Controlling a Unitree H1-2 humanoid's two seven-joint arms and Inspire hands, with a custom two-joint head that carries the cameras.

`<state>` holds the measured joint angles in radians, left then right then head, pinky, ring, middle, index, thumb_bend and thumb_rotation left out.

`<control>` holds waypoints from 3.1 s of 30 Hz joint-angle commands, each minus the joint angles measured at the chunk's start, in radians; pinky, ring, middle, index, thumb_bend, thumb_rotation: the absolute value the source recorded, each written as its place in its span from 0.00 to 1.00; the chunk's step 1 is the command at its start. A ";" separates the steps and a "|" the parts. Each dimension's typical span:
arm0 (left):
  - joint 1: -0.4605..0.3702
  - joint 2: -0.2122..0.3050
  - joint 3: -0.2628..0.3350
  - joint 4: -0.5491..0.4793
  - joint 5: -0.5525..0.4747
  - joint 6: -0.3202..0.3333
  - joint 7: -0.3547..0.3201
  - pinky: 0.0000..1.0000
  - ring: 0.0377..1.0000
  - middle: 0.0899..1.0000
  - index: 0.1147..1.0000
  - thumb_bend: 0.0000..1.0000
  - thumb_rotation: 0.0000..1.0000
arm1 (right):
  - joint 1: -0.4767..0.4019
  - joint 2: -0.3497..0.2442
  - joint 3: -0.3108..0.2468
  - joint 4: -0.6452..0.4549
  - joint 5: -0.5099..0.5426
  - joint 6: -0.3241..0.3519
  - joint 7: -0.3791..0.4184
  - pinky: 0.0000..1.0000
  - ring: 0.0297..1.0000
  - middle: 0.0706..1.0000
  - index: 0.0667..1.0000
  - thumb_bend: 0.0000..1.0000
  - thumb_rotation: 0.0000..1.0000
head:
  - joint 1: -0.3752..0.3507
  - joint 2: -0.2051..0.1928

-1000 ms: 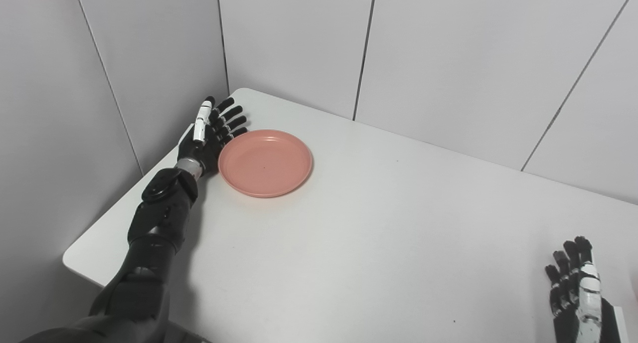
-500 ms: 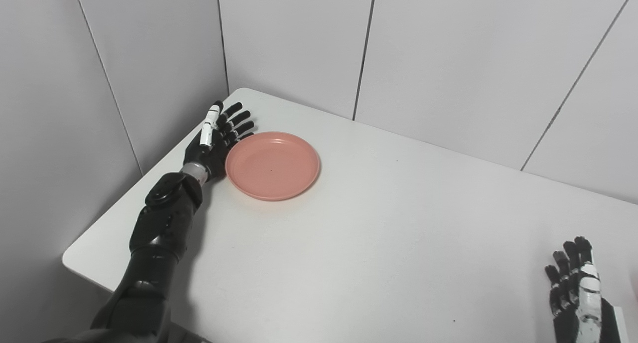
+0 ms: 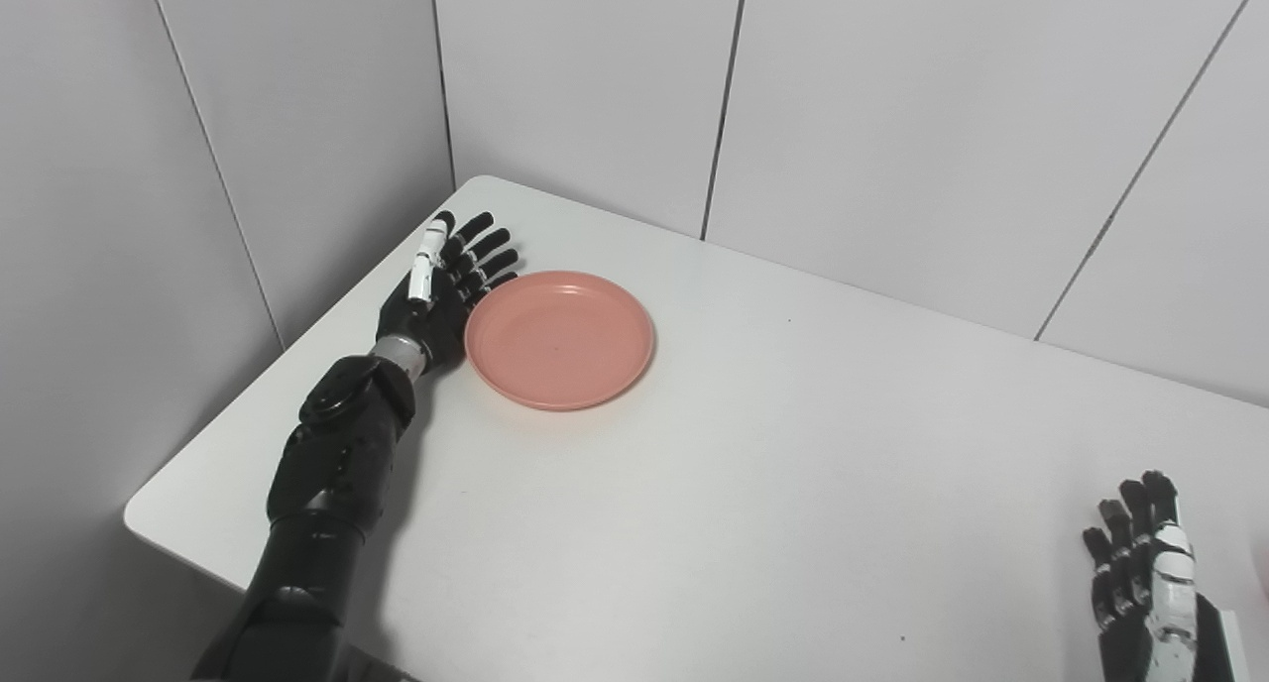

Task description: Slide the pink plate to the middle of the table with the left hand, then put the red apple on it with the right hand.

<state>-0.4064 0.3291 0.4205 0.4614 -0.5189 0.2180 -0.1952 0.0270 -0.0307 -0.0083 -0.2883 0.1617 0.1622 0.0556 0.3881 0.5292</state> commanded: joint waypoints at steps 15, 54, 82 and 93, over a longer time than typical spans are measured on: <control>0.000 -0.023 -0.024 -0.046 0.000 0.023 0.017 0.87 0.87 0.87 0.86 0.33 1.00 | -0.017 0.000 0.005 -0.010 -0.012 -0.038 0.007 1.00 1.00 1.00 1.00 0.17 1.00 | -0.012 0.006; 0.030 -0.146 -0.090 -0.171 0.012 0.053 0.068 0.89 0.87 0.87 0.85 0.34 1.00 | -0.017 0.010 0.004 0.002 -0.016 -0.057 0.012 1.00 1.00 1.00 1.00 0.22 1.00 | -0.049 0.037; 0.065 -0.242 -0.158 -0.217 0.039 0.035 0.077 0.85 0.85 0.86 0.84 0.36 1.00 | -0.014 0.025 0.003 0.004 -0.014 -0.078 0.009 1.00 0.99 1.00 1.00 0.24 1.00 | -0.094 0.076; 0.081 -0.276 -0.174 -0.249 0.054 0.048 0.101 0.85 0.84 0.84 0.82 0.36 1.00 | -0.013 0.028 0.004 -0.002 -0.024 -0.070 0.005 1.00 0.98 1.00 1.00 0.27 1.00 | -0.104 0.090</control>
<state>-0.3328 0.0599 0.2567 0.2184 -0.4737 0.2486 -0.1051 0.0272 -0.0074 -0.0016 -0.2640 0.1338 0.1476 0.0582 0.2838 0.6197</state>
